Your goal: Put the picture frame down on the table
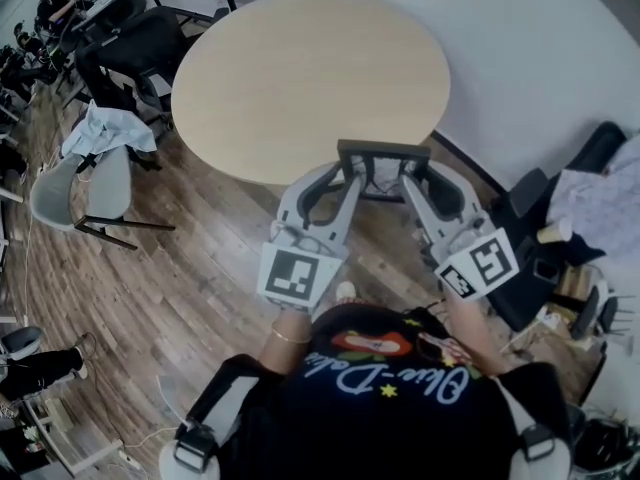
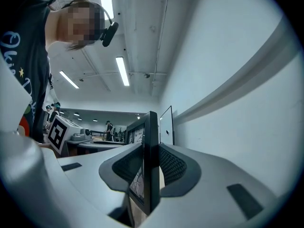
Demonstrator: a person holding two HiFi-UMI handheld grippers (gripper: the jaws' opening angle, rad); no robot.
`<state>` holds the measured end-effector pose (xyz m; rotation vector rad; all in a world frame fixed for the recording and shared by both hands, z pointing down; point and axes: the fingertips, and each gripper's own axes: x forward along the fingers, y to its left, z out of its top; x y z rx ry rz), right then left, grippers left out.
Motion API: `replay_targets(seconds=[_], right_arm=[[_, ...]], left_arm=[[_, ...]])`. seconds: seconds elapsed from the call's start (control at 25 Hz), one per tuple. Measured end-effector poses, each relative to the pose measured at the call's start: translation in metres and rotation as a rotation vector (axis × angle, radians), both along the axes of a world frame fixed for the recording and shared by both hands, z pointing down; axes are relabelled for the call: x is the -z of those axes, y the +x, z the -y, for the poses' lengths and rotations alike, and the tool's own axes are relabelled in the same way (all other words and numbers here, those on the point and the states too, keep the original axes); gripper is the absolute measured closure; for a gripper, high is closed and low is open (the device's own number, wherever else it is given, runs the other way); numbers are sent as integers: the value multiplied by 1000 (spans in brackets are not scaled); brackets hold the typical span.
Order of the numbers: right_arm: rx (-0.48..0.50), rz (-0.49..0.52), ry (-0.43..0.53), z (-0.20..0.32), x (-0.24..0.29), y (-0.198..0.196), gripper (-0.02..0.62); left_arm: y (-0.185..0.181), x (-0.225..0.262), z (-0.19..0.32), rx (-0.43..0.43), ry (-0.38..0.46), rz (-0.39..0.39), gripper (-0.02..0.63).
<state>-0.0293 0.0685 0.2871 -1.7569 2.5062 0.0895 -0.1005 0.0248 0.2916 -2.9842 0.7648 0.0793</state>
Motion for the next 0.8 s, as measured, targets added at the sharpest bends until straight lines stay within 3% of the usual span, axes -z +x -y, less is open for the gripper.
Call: replay_targets(seconds=[0.52,0.8], right_arm=[[-72,43,-24,10,-18,30,514],[-23,63,-19,31,-28,56,514]], left_arm=[[30,-13,12,-67,-12,31,511],[50,-18,28,-13,-12,71,511]])
